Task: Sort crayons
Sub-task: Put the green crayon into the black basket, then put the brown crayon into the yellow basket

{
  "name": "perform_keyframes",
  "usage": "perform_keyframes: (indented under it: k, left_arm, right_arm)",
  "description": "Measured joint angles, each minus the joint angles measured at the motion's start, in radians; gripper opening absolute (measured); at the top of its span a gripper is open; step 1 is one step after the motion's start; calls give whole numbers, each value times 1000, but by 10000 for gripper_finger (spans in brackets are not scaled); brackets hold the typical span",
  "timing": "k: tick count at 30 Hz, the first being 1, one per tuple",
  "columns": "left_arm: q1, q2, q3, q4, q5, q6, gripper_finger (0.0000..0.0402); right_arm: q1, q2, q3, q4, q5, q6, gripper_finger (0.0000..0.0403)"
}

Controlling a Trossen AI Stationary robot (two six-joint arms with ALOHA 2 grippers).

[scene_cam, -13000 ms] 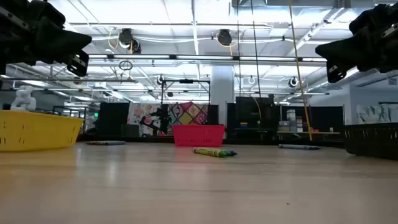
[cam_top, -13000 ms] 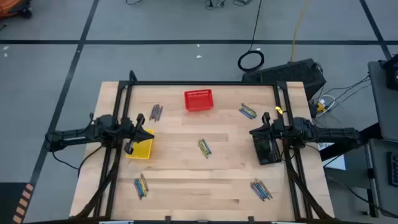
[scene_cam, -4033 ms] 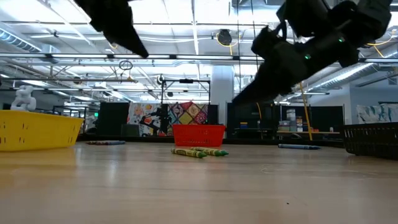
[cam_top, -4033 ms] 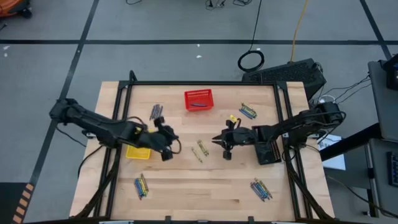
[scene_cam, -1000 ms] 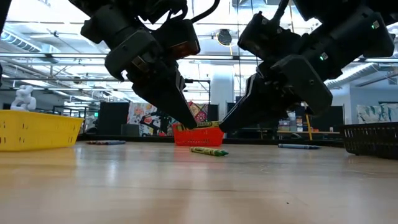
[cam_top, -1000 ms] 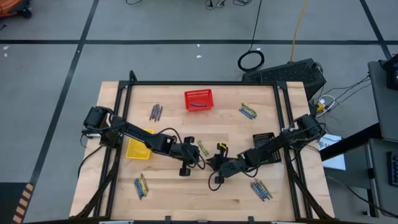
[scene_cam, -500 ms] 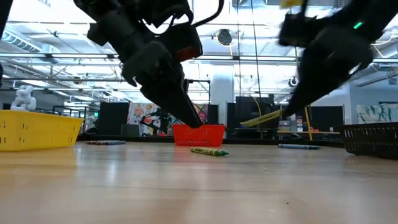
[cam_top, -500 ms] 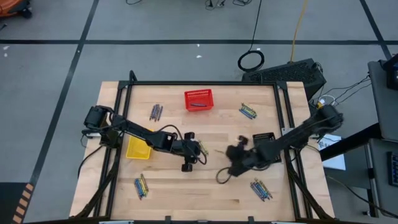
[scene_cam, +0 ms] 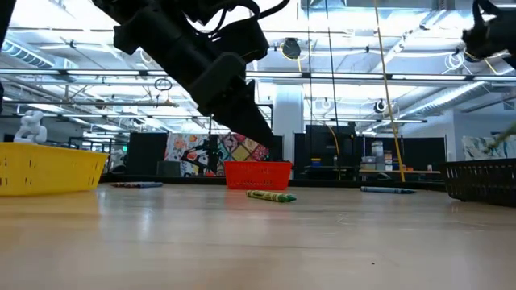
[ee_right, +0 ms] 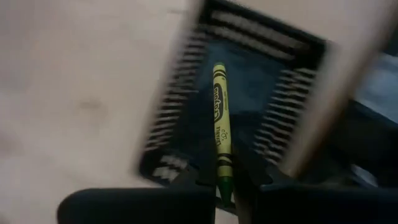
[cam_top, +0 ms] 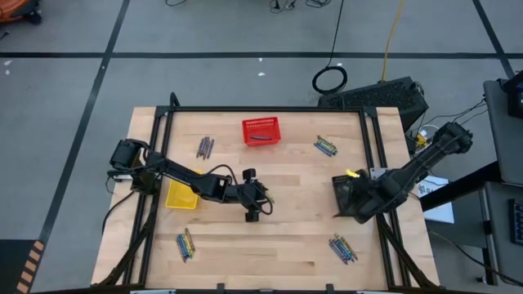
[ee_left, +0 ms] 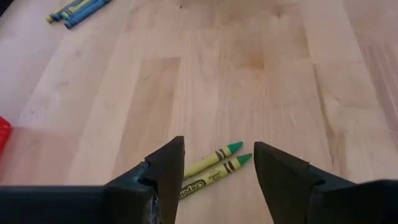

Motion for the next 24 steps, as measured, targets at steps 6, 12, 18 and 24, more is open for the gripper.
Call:
perform_keyframes:
  k: [6,12,18,24]
  left_arm:
    - [0,0,0,1,-2,0,196]
    - [0,0,0,0,-2,0,196]
    - [0,0,0,3,-2,0,196]
    - [0,1,0,6,-2,0,196]
  right_arm:
    - [-15,4,-103,67,-7,17,4]
    - [-46,21,-163,162,11,-1,20]
    - [-63,25,-162,206,87,-58,85]
    - [-64,23,-162,211,94,-130,145]
